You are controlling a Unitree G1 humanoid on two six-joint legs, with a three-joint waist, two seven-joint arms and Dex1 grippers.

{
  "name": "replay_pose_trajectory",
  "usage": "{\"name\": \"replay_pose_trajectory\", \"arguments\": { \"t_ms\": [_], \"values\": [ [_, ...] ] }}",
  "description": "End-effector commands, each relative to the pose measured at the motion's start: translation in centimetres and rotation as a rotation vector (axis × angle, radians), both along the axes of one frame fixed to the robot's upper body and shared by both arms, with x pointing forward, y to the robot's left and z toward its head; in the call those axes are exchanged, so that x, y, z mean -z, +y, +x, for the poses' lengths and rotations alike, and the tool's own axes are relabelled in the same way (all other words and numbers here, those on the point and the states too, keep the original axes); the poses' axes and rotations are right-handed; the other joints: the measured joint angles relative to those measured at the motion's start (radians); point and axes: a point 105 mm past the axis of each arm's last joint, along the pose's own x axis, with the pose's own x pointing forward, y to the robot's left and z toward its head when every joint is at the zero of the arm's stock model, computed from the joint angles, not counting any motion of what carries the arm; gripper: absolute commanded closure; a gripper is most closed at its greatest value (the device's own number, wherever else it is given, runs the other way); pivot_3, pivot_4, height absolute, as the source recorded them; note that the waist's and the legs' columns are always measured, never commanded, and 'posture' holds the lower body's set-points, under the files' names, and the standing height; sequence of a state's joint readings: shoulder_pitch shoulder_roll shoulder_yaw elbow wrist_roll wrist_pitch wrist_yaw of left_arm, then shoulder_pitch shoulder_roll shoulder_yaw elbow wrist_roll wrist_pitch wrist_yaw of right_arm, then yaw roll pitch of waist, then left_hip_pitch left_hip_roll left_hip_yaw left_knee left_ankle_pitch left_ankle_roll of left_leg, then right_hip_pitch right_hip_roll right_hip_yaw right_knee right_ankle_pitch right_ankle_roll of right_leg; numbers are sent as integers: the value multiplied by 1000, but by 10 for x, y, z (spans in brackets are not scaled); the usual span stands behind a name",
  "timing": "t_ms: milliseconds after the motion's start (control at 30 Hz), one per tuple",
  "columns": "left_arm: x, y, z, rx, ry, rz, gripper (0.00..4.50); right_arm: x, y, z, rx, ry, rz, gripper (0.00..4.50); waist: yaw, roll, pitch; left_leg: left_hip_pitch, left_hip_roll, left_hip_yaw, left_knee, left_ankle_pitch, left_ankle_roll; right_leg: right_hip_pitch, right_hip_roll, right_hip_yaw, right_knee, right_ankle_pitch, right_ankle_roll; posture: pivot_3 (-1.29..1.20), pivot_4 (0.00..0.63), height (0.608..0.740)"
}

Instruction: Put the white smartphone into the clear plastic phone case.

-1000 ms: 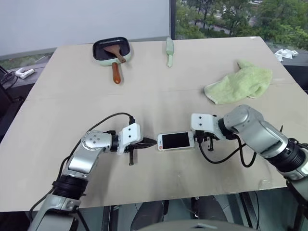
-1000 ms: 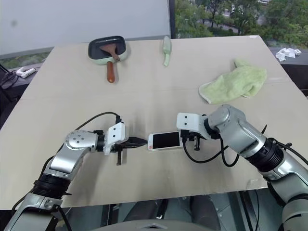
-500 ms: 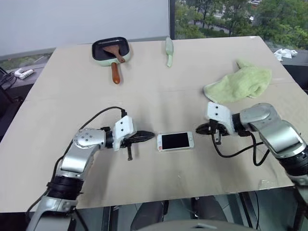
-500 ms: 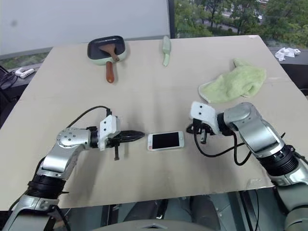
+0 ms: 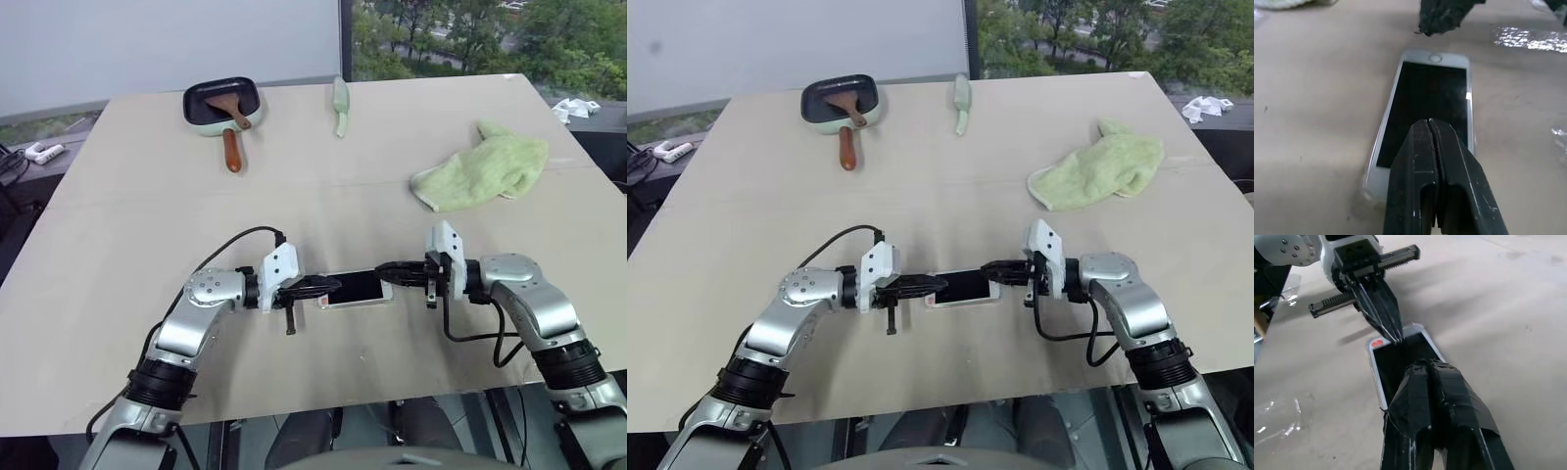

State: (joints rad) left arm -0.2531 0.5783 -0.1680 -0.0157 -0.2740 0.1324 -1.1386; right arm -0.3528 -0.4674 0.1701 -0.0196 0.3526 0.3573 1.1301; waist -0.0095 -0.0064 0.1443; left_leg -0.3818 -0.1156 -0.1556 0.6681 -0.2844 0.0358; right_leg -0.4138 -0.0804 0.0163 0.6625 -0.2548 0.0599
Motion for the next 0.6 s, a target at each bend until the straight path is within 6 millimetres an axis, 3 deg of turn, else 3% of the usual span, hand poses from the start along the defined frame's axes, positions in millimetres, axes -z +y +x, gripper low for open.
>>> {"name": "replay_pose_trajectory", "arguments": {
  "t_ms": [33,167,600],
  "values": [
    [-4,-1,-1,4,-20,-5,4500,-2,-4,3,1,-39,11,4446,-2,0,0,0,0,0,0,0,0,0,0,0,0,0,0,0,150,740],
    [-3,0,-2,0,-16,-3,4500,14,-8,4,-17,-33,-38,4446,-3,0,0,0,0,0,0,0,0,0,0,0,0,0,0,0,150,740],
    [0,-2,-10,23,-10,24,4500,38,-3,4,-57,29,-187,4446,-7,0,-1,2,1,0,0,0,0,1,1,1,0,0,0,0,150,740]
  ]
}}
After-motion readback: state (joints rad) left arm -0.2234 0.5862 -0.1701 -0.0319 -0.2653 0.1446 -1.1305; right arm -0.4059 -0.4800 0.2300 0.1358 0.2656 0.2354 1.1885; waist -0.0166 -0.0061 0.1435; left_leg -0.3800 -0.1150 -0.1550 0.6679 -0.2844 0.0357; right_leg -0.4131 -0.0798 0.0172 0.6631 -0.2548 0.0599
